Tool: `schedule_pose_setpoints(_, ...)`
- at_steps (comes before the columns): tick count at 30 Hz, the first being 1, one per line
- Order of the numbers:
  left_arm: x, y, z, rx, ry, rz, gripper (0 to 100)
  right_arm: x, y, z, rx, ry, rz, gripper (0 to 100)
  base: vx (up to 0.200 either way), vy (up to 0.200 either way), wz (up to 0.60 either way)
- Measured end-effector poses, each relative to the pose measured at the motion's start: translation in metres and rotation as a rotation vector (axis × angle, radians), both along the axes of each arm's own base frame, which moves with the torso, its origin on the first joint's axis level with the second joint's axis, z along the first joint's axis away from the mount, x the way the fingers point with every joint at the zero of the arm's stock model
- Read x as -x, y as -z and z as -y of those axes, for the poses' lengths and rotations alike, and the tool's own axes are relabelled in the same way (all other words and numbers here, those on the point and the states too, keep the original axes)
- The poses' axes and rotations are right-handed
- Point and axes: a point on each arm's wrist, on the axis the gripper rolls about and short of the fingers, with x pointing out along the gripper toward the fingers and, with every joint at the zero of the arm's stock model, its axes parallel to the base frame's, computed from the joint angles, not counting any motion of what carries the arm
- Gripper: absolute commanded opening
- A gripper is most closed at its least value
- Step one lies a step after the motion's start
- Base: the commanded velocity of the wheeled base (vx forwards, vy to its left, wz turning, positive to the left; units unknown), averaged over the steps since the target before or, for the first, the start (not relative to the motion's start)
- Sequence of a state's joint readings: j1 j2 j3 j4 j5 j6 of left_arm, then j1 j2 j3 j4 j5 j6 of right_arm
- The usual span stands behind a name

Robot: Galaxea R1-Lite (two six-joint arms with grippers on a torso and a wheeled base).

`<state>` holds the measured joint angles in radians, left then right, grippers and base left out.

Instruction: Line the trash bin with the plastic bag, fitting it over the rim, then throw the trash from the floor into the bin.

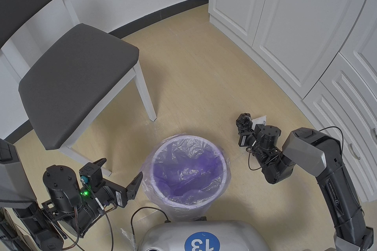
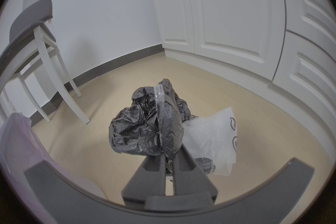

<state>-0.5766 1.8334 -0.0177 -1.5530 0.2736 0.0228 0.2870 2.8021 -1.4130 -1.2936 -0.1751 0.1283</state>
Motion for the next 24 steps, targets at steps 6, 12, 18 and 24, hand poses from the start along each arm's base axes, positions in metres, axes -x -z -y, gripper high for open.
schedule_pose_setpoints(6,0.002,0.001,0.003,0.009,0.007,-0.005,100,0.003,-0.036,0.001,0.019,-0.006,0.042,0,0.0,0.0,0.0)
schedule_pose_setpoints(12,0.004,0.001,0.007,0.016,0.006,-0.006,100,0.02,-0.109,-0.003,0.035,-0.031,0.104,0,0.0,0.0,0.0)
schedule_pose_setpoints(18,0.008,-0.006,0.007,0.033,0.014,0.021,100,0.056,-0.181,-0.012,0.04,-0.076,0.152,0,0.0,0.0,0.0)
schedule_pose_setpoints(24,0.015,-0.022,0.006,0.044,0.035,0.097,100,0.105,-0.215,-0.026,0.043,-0.15,0.152,0,0.0,0.0,0.0)
